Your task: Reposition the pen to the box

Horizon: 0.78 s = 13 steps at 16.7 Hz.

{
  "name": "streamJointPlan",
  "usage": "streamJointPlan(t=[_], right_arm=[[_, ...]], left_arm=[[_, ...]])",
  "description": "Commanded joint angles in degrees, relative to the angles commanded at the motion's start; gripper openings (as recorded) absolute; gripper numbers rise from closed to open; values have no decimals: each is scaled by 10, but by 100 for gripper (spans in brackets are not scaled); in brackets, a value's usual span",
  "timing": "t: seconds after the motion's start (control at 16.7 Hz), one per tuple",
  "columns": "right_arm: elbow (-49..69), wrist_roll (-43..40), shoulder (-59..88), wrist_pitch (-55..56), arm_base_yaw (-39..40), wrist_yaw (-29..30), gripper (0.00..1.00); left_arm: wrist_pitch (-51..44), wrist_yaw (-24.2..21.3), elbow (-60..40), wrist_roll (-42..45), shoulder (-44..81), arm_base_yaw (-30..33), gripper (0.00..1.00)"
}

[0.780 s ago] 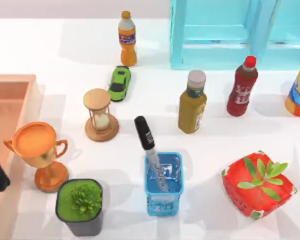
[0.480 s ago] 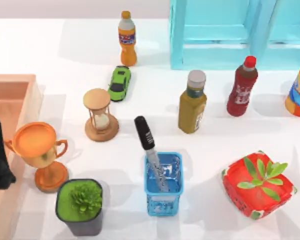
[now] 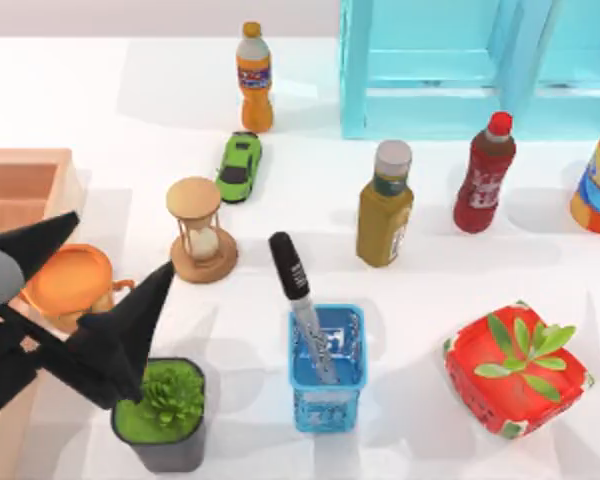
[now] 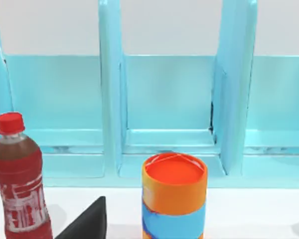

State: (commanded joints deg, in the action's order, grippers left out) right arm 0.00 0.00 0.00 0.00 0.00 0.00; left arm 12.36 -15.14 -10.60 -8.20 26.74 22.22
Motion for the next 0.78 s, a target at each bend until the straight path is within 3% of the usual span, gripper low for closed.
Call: streamJointPlan(t=[0.3, 0.54, 0.78], right_arm=[[0, 0, 0, 0, 0, 0, 100], [0, 0, 0, 0, 0, 0, 100], [0, 0, 0, 0, 0, 0, 100]], left_arm=[[6, -77, -36, -77, 199, 89, 100], [-17, -76, -72, -144, 310, 98, 100], [-30, -69, -78, -163, 333, 98, 100]])
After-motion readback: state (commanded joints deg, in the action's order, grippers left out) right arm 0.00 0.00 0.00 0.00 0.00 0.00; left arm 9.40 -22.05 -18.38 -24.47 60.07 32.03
